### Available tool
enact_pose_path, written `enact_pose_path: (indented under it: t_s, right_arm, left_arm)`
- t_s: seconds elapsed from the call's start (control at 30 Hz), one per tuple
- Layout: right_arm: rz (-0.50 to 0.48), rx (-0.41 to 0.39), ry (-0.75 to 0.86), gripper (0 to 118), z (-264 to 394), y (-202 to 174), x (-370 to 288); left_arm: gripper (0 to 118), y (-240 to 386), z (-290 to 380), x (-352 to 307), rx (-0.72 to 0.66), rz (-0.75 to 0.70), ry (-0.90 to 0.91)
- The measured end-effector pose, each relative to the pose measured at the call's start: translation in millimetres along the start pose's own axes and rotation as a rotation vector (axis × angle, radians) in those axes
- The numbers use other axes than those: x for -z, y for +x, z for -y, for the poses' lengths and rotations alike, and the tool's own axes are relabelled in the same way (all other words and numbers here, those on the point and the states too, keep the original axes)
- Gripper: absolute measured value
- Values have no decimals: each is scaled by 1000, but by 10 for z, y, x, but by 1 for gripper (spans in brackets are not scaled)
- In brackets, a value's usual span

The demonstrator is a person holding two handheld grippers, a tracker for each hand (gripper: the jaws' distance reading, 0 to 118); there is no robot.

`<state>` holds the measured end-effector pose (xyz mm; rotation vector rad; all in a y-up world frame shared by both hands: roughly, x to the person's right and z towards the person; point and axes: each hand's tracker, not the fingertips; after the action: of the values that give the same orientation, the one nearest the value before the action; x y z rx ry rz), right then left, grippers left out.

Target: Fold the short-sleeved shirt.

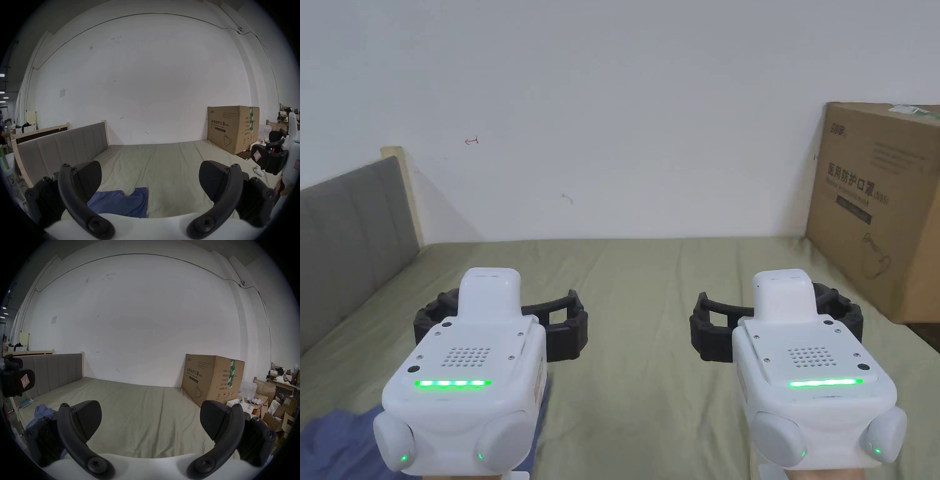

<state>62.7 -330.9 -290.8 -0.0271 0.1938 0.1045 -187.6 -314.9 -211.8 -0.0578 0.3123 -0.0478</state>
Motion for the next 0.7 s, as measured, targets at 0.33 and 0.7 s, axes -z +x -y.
enact_pose_path:
  t_s: [0.33, 0.7]
  right_arm:
    - [10, 1, -5, 118, 28, 11, 3]
    - [23, 24, 1, 118, 45, 28, 1]
  left_arm:
    - [118, -35, -12, -21, -22, 50, 0]
    - [118, 26, 13, 14, 42, 15, 6]
